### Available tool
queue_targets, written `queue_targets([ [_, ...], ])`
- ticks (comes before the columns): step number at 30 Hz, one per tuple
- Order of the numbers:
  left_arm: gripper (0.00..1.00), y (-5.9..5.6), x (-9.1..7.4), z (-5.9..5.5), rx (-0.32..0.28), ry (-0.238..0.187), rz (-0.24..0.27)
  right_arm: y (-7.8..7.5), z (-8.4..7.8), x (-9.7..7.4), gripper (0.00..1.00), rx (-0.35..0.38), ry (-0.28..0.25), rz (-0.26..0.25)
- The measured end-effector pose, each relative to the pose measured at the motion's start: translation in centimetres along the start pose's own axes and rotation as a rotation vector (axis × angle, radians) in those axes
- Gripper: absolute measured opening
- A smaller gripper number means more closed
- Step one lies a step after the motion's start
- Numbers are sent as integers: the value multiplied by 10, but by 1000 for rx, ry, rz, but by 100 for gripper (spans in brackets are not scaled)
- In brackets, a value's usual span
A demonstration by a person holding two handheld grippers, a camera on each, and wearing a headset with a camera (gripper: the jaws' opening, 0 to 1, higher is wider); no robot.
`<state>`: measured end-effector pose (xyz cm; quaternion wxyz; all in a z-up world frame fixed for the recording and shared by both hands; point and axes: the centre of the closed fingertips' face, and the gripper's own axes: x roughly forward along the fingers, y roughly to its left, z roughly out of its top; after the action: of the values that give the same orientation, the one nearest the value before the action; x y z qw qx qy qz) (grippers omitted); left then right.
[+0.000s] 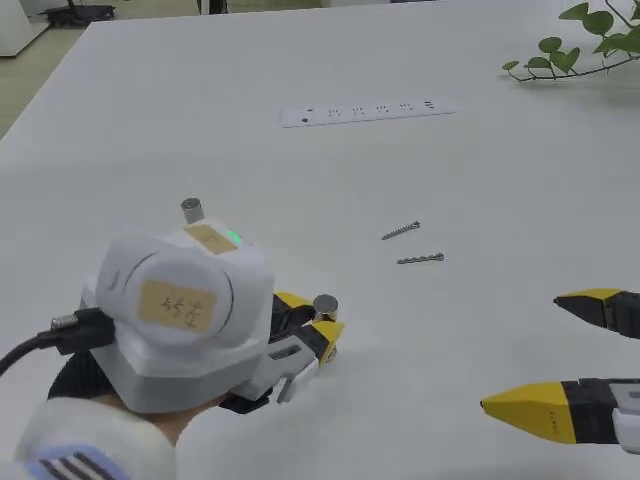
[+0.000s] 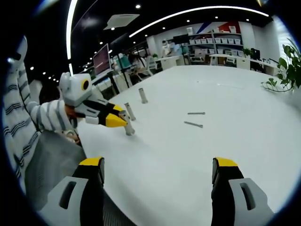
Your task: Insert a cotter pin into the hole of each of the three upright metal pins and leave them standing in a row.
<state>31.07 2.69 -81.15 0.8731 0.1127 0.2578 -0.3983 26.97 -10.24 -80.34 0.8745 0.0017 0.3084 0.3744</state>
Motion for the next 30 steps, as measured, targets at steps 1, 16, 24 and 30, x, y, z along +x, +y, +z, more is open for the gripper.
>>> queue_targets([
  [1,10,0,1,-1,3,-1,-1,0,0,0,96,-1,1,0],
  [16,10,2,6,-10,-5,13,1,-1,-1,0,96,0,6,-12],
  [24,10,0,6,-14,-9,19,2,-2,-3,0,96,4,6,-12],
  [30,11,0,3,-16,-42,19,10,-1,-3,2,96,2,10,-8],
])
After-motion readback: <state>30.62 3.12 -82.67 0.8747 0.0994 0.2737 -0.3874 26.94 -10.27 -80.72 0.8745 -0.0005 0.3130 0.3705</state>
